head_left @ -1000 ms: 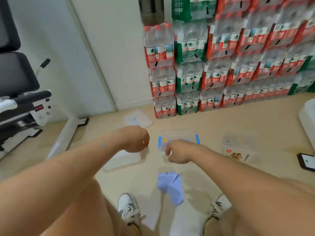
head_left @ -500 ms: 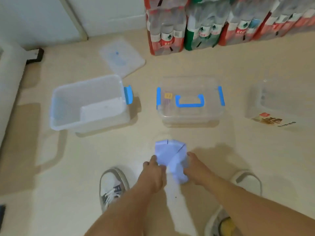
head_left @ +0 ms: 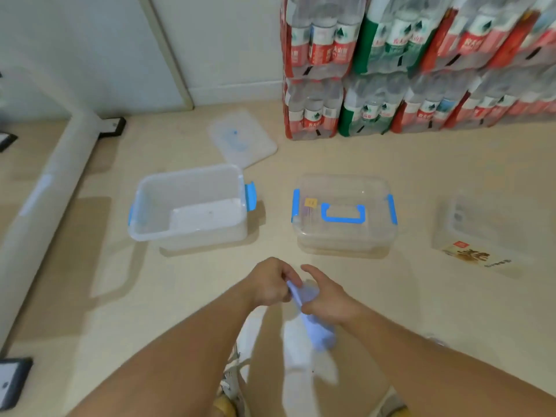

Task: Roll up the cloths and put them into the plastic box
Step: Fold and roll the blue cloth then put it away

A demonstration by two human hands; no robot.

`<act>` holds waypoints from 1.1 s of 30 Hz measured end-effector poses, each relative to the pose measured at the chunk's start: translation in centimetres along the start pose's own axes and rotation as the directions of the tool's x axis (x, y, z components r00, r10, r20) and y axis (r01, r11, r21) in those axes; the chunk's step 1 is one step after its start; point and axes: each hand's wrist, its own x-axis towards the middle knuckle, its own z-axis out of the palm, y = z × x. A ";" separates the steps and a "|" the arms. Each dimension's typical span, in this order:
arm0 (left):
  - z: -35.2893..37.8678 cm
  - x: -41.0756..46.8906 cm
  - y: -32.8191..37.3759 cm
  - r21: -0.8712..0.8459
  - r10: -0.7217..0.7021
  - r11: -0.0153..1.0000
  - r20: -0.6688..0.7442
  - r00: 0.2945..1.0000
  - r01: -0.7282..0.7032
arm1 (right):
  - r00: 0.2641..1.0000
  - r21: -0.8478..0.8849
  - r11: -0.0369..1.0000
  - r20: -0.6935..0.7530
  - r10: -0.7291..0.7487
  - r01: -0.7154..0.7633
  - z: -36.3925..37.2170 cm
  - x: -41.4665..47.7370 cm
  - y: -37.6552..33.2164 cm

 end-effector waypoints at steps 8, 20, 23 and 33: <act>-13.4 -14.3 8.5 0.080 0.187 0.982 -0.359 0.914 -0.169 | 0.933 -0.016 0.934 0.058 -0.355 0.356 -4.4 -11.6 -17.6; -18.2 -26.9 16.5 -0.143 0.408 0.744 -0.677 0.613 -0.653 | 0.665 0.212 0.633 -0.322 -0.674 0.745 -8.7 -25.8 -25.5; -17.5 -26.3 16.4 -0.164 0.390 0.694 -0.733 0.557 -0.701 | 0.674 0.271 0.617 -0.316 -0.667 0.738 -8.6 -25.1 -25.1; -17.0 -24.0 17.3 -0.190 0.385 0.651 -0.751 0.536 -0.734 | 0.643 0.243 0.595 -0.285 -0.711 0.766 -9.5 -23.8 -24.5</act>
